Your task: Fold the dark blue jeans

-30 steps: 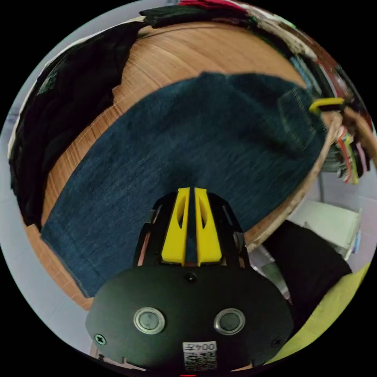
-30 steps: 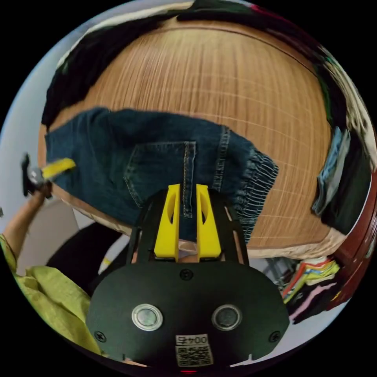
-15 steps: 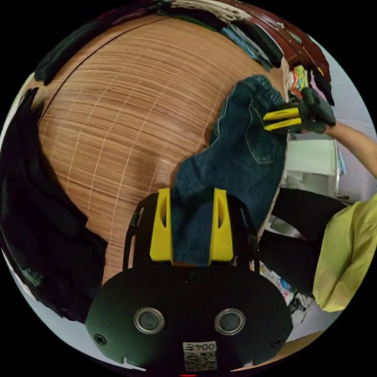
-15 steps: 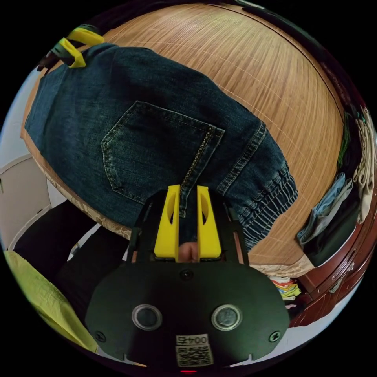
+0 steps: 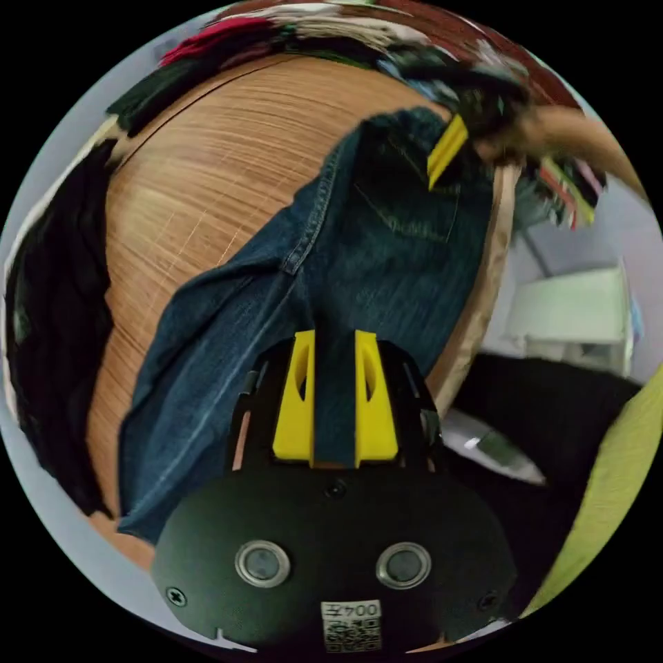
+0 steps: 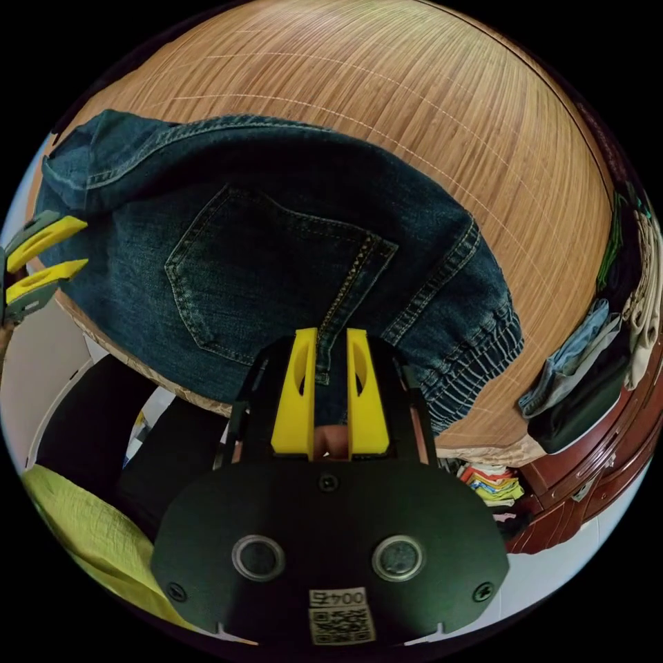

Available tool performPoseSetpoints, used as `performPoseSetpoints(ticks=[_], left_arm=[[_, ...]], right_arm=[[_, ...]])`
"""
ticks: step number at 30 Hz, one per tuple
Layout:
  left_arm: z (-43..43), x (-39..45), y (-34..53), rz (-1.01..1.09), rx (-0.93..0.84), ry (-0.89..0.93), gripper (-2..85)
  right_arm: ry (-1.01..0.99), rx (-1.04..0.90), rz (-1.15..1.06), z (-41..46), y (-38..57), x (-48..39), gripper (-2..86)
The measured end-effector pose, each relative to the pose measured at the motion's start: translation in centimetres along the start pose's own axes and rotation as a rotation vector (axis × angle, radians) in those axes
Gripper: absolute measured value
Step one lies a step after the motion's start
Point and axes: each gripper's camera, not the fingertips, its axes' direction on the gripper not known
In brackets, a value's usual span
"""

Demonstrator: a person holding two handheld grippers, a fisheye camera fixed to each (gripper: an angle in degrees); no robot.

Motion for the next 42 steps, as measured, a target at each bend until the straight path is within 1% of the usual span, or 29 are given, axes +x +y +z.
performPoseSetpoints(ticks=[2, 4, 7, 9, 11, 14, 18, 22, 25, 27, 29, 32, 34, 36, 37, 40, 42], left_arm=[[-1.6, -3.7, 0.5, -0.135, 0.129, 0.248, 9.6], [-2.8, -6.5, 1.1, -0.215, 0.215, 0.340, 9.9], [-4.0, -10.4, 1.6, -0.299, 0.295, 0.359, 10.1], [-3.4, -12.6, 1.1, -0.344, 0.264, 0.364, 10.2], [-0.6, -14.9, -0.3, -0.387, 0.110, 0.464, 10.9], [2.7, -15.8, -1.8, -0.407, -0.047, 0.586, 12.6], [4.1, -15.6, -2.6, -0.427, -0.106, 0.566, 13.0], [6.5, -16.3, -2.0, -0.508, -0.133, 0.640, 11.9], [7.2, -17.3, -1.0, -0.592, -0.090, 0.716, 9.3], [6.8, -17.7, -0.8, -0.592, -0.079, 0.695, 7.0], [5.7, -17.7, -1.3, -0.531, -0.088, 0.666, 4.6], [2.9, -18.8, -2.9, -0.450, -0.077, 0.604, 3.0], [2.4, -20.2, -4.1, -0.445, -0.097, 0.567, 2.2], [3.0, -21.6, -5.2, -0.472, -0.141, 0.522, 1.5], [3.1, -22.7, -5.6, -0.522, -0.117, 0.460, 0.9], [3.4, -24.3, -5.5, -0.626, -0.043, 0.448, 0.4], [2.1, -24.0, -5.0, -0.641, 0.038, 0.402, 0.3]], right_arm=[[0.001, 0.011, 0.009, -0.2, -0.3, -0.2, 7.8], [0.008, 0.026, 0.016, -0.3, -0.3, -0.4, 7.8], [0.025, 0.058, 0.037, -0.5, -0.2, -0.8, 7.8], [0.031, 0.075, 0.043, -0.6, -0.1, -0.9, 7.8], [0.022, 0.090, 0.054, -0.8, 0.0, -0.9, 7.7], [0.024, 0.101, 0.052, -0.9, 0.1, -1.0, 7.7], [0.022, 0.113, 0.057, -1.2, 0.3, -1.0, 7.7], [0.016, 0.130, 0.053, -1.4, 0.9, -0.8, 7.7], [0.009, 0.135, 0.049, -1.6, 1.3, -0.6, 7.6], [0.005, 0.138, 0.048, -1.7, 1.6, -0.4, 7.7], [0.002, 0.147, 0.043, -1.9, 2.1, -0.2, 7.7], [-0.003, 0.171, 0.036, -2.1, 3.0, 0.1, 7.6], [-0.009, 0.185, 0.029, -2.2, 3.6, 0.3, 7.6], [-0.022, 0.194, 0.027, -2.3, 4.2, 0.7, 7.6], [-0.032, 0.197, 0.028, -2.4, 4.5, 1.0, 7.6], [-0.044, 0.204, 0.029, -2.6, 5.5, 1.5, 7.6], [-0.041, 0.205, 0.036, -2.8, 6.0, 1.7, 7.6]])
